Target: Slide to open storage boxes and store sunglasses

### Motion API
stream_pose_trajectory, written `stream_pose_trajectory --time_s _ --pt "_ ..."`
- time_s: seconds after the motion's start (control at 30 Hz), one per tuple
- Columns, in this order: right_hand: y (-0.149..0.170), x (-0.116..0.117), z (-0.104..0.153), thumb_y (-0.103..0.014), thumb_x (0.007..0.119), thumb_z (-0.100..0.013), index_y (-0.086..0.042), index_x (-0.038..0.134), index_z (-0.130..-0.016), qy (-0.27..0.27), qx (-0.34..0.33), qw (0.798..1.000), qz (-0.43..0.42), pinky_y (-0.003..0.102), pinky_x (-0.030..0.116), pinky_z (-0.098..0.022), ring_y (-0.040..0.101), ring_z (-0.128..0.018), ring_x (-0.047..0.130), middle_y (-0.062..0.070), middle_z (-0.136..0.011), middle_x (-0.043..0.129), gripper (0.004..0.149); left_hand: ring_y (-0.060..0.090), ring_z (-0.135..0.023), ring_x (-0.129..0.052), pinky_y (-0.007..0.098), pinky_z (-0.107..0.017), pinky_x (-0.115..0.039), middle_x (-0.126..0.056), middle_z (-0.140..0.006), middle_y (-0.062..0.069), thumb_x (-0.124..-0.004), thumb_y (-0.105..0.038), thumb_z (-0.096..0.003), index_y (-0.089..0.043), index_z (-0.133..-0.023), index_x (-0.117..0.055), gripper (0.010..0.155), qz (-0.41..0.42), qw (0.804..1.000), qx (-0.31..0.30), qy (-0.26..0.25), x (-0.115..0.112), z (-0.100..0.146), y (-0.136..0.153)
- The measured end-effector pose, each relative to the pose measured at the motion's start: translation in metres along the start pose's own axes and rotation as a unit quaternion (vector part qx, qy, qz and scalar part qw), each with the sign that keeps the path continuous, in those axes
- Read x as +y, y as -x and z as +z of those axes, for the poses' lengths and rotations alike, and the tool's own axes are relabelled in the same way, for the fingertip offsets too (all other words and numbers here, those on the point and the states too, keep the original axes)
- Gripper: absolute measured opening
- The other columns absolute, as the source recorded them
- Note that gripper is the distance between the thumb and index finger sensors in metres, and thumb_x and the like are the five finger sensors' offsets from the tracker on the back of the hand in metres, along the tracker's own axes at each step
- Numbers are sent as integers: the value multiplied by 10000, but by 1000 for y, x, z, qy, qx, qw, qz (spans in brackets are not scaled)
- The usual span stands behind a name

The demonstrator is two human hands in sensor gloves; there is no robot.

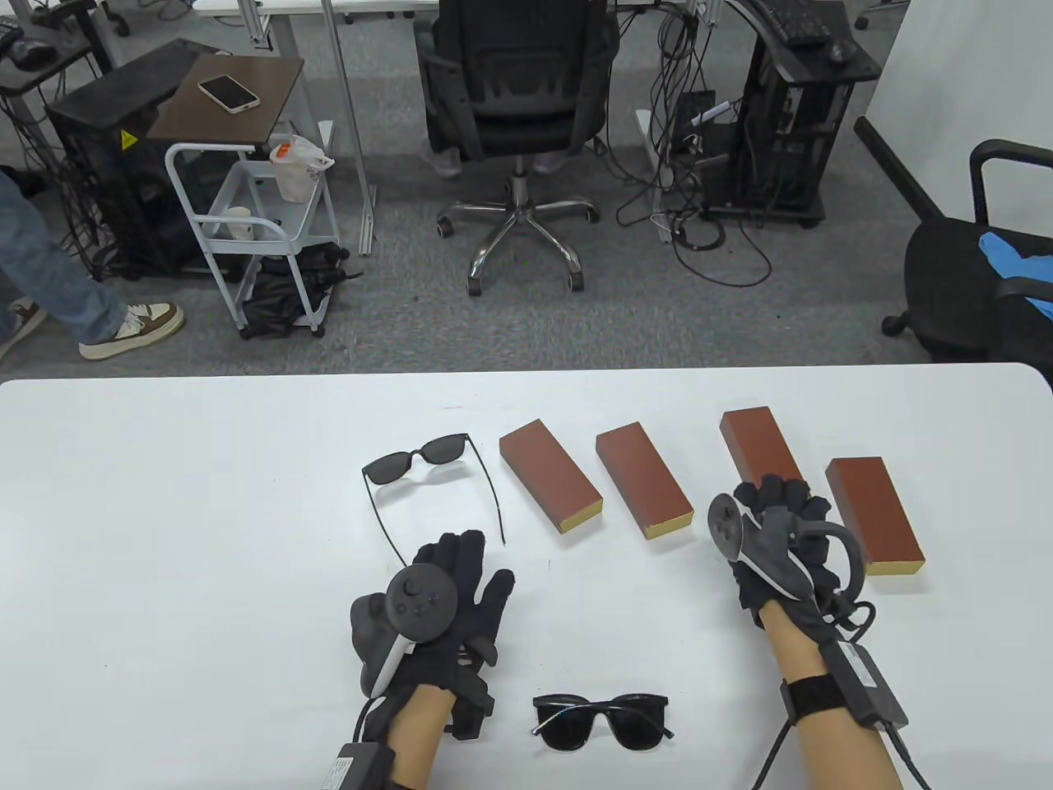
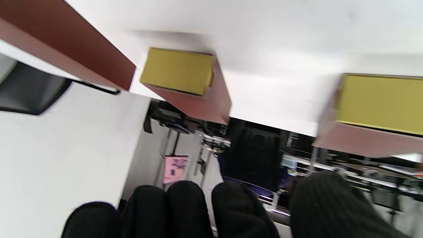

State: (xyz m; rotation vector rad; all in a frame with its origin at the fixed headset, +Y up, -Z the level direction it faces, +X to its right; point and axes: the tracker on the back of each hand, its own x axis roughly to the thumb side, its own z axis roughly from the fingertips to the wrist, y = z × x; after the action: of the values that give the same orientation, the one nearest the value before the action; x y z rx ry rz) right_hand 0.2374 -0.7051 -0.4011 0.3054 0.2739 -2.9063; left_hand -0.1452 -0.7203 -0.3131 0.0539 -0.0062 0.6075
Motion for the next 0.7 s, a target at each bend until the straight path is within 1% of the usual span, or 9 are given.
stream_pose_trajectory --time_s 0.1,0.17,0.27,0.33,0.47,0.57,0.63,0.7 --pt "10 20 -16 -573 798 -298 -312 659 -890 -43 62 997 -34 569 579 -677 377 -950 593 88 -1028 594 662 372 -1087 -539 653 -732 -485 -617 -1151 80 -645 -665 -425 -291 -1074 -630 750 -3 1000 4 5 -3 0 2" --pt "15 33 -24 -604 796 -286 -326 604 -917 -72 93 992 -46 574 565 -683 385 -966 555 90 -1052 544 716 381 -1080 -551 653 -730 -489 -627 -1147 83 -647 -662 -427 -290 -1074 -631 747 -5 1000 6 6 -3 0 2" --pt "23 47 -31 -654 783 -259 -345 548 -936 -83 126 987 -53 568 568 -686 382 -970 550 88 -1065 510 780 382 -1077 -559 654 -729 -490 -634 -1144 84 -651 -659 -427 -287 -1073 -634 746 -3 1000 5 3 -2 1 3" --pt "28 55 -37 -682 775 -245 -360 506 -947 -102 149 981 -68 567 566 -689 388 -974 538 90 -1075 487 819 385 -1075 -563 655 -729 -490 -639 -1142 85 -652 -656 -428 -285 -1073 -633 744 -1 1000 7 0 -1 1 4" --pt "27 61 -43 -715 761 -231 -387 423 -963 -144 164 974 -56 566 553 -696 404 -981 502 104 -1096 397 870 389 -1068 -576 657 -728 -491 -654 -1136 86 -657 -649 -429 -285 -1068 -645 736 -1 1000 14 3 -3 -1 9" --pt "23 62 -46 -713 752 -238 -391 409 -965 -153 162 974 -50 566 560 -694 406 -979 513 118 -1096 386 866 393 -1066 -579 658 -728 -490 -658 -1133 88 -660 -646 -430 -283 -1068 -645 734 -9 1000 19 3 -4 -2 12" --pt "22 65 -49 -712 747 -244 -393 395 -966 -168 166 970 -52 564 565 -691 409 -975 517 123 -1095 381 865 395 -1063 -584 660 -727 -489 -661 -1132 89 -662 -643 -430 -279 -1067 -647 734 -7 1000 21 2 -3 -2 13" --pt "22 68 -51 -704 752 -245 -388 405 -965 -163 171 970 -63 560 582 -680 410 -964 539 129 -1090 398 860 396 -1061 -587 659 -727 -489 -665 -1130 88 -661 -643 -431 -277 -1068 -647 734 -7 1000 21 -1 -2 -2 14"
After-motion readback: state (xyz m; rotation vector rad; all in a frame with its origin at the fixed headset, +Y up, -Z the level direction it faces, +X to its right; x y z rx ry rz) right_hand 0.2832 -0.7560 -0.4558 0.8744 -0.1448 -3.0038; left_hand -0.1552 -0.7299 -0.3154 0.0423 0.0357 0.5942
